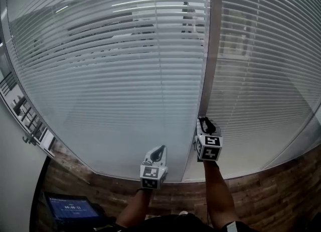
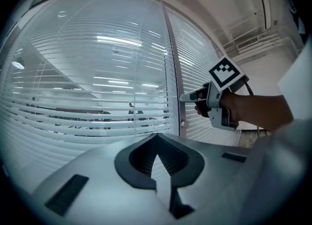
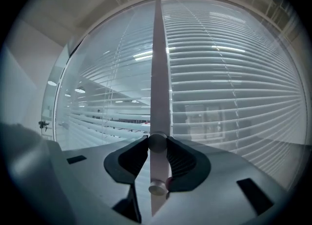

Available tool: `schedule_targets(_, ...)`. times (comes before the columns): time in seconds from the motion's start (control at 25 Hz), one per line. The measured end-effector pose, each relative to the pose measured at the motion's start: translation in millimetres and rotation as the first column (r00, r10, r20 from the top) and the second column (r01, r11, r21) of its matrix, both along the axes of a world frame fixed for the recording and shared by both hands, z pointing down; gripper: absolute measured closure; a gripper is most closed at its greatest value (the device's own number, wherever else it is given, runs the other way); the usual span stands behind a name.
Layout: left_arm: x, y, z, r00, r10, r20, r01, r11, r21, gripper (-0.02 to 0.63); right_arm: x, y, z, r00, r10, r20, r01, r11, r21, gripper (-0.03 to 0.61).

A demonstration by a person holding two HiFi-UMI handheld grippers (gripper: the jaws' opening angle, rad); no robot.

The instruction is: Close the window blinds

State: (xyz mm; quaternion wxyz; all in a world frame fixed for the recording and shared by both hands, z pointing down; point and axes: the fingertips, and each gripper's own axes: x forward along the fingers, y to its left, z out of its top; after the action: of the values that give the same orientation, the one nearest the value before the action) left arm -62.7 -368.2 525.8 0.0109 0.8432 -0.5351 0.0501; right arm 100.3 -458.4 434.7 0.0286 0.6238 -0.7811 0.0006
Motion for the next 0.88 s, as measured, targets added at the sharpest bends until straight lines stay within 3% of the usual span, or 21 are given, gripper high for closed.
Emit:
schedule_targets(0.2,4.4,3.5,-0.5,1.000,0.010,0.023,-0.011,1.000,0.012,0.614,-6.4,7.5,-4.8,0.974,0.028,-0.223,-0.028,1.000,0.004,0.451)
schedule_targets(0.36,2.6,3.4,-0.6,1.000,0.010,0.027,-0.010,1.000,0.014,0.614,-10.9,2.9,-1.7,0.904,0.035,-0.426,-0.012,0.998,0.058,0.451)
schedule_targets(0.6,1.9,4.9,0.4,1.000,0.006,0.015,-0.006,1.000,0.013,0.614,-13.1,2.6,7.4,0.712,0.074,-0.698,0.001,0.994,0.106,0.451)
schedule_targets(0.76,-0.2,1.7,-0.7,1.000,0.005,0.016,-0.005,1.000,0.019,0.614,-14.4,2.1,9.8,0.572,0.103,-0.814,0.024,0.989,0.143,0.451)
schedule_targets(0.88,0.4,-0.4,0.2,1.000,0.006,0.021,-0.006,1.000,0.020,0.614,-13.3,0.3,11.3,0.488,0.124,-0.864,0.039,0.986,0.164,0.451)
